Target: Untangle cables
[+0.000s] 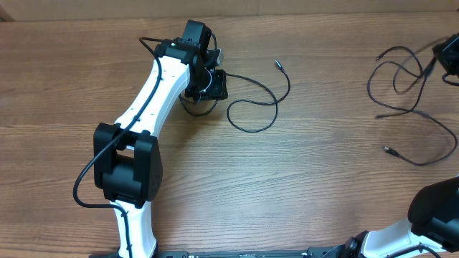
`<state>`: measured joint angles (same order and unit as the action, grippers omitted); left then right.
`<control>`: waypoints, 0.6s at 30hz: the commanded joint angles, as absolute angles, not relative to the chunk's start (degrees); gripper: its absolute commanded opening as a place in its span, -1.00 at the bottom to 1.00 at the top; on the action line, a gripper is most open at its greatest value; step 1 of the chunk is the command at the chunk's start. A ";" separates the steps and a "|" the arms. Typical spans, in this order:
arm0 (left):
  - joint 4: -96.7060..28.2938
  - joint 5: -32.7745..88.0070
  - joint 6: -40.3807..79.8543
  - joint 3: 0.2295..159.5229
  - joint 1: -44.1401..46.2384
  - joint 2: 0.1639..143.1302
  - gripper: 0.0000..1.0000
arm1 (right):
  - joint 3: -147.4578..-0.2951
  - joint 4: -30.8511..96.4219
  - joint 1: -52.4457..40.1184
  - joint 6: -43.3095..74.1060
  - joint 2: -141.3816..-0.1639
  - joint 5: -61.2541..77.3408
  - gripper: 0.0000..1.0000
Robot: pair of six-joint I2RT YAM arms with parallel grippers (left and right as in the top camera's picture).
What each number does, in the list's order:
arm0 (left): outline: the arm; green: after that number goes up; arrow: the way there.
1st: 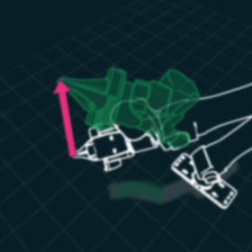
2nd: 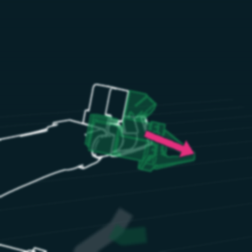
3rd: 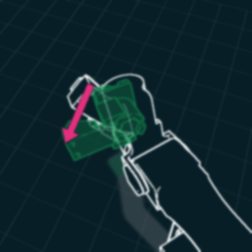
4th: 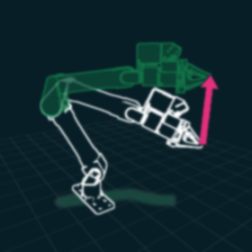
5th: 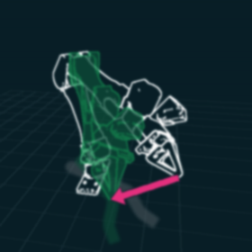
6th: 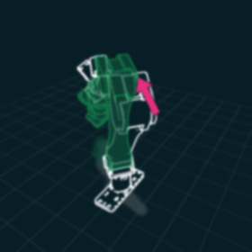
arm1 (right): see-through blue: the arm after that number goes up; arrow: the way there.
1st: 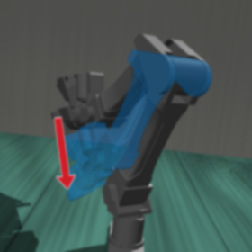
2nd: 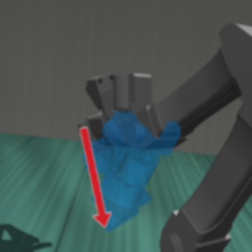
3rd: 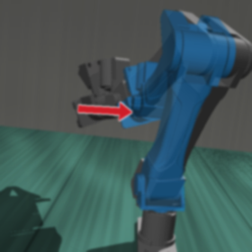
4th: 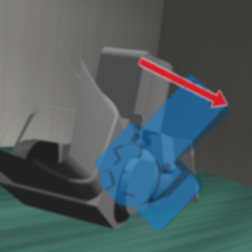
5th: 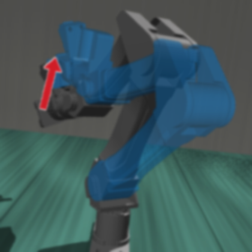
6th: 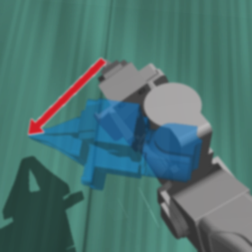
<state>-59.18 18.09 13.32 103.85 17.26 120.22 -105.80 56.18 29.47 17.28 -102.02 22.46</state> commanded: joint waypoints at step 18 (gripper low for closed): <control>-63.31 11.97 15.46 104.05 11.07 115.98 -0.13 | -106.48 67.90 25.98 10.70 -102.15 18.39 0.42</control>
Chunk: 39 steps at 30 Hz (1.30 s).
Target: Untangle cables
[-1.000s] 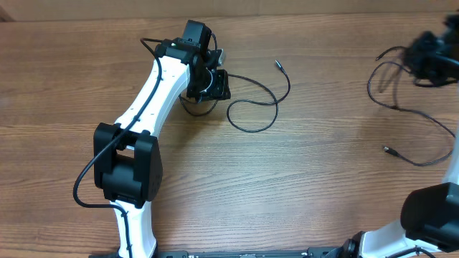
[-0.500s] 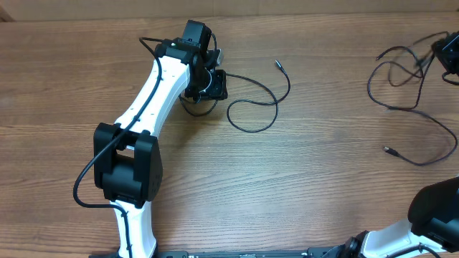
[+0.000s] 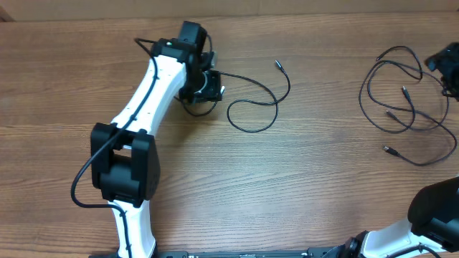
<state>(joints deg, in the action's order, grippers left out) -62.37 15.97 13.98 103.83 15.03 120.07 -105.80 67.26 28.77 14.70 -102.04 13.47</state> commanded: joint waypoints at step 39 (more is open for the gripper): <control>-53.45 48.16 10.17 104.07 20.97 125.51 -0.92 | -89.93 58.24 0.71 7.42 -103.00 18.09 0.62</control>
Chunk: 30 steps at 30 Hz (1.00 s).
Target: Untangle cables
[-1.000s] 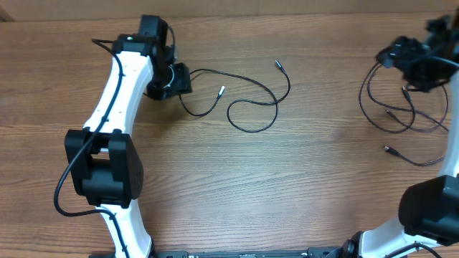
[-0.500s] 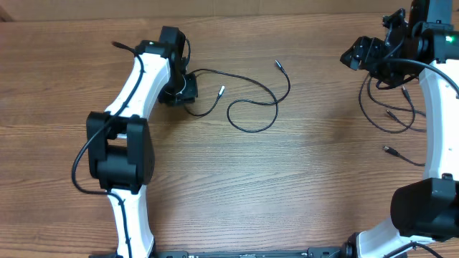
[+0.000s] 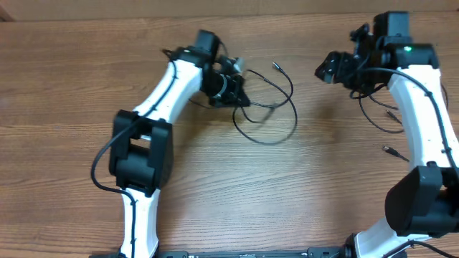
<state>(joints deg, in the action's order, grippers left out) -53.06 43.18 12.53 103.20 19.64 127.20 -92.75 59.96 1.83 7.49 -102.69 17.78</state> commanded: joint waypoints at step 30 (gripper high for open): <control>-64.34 23.33 11.00 104.38 15.94 125.45 0.25 | -76.75 34.94 -11.66 16.53 -109.62 -0.12 0.63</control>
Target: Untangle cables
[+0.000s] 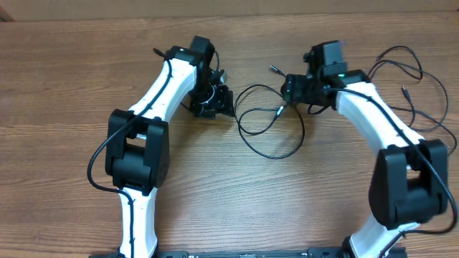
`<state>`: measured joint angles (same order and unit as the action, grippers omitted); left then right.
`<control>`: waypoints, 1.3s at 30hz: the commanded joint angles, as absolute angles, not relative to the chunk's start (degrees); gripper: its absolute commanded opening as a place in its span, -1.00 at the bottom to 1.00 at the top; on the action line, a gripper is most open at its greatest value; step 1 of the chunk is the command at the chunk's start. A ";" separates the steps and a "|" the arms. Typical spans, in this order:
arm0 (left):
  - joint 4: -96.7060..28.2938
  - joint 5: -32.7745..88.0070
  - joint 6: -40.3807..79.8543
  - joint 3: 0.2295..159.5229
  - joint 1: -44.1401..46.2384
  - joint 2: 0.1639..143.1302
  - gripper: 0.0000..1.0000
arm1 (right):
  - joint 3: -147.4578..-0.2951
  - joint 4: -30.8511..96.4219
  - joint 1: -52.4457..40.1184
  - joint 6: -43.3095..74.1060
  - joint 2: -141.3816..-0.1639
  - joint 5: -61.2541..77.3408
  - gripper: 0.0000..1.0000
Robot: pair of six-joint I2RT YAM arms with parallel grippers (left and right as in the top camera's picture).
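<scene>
A thin black cable (272, 155) lies in loops at mid-table between the two arms. One plug end (272, 69) points up-left and another end (280, 110) lies inside the loop. My left gripper (217, 106) sits at the cable's left side, shut on its bundled part. My right gripper (288, 89) is at the top right of the loop, where the cable runs to its fingers; their state is hidden from above. A second black cable (399, 51) sprawls at the far right, apart from the first.
The wooden table (229, 201) runs out to the front. The second cable's loose strands (445, 107) lie behind and to the right of my right forearm. The table's back edge (72, 18) is close behind both wrists.
My right gripper has moved left and down from beside the right-hand cable to the middle cable's loop. My left gripper has shifted down and left a little. The middle loop is now wider.
At first my left gripper held the middle cable's bundle at the back left, and the right arm was mostly out of frame by the far-right cable. Later the right arm stood in view over that cable while the left had carried its bundle right. Now both grippers are at the middle cable.
</scene>
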<state>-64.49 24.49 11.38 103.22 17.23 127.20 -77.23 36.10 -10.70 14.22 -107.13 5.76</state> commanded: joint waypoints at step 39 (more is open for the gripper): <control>-64.82 23.38 11.60 104.36 15.07 125.45 0.25 | -83.50 58.52 -3.88 25.04 -114.65 -2.13 -0.92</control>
<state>-64.75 23.73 11.60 103.22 14.90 127.20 -80.49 57.67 -6.22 24.21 -117.38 -1.74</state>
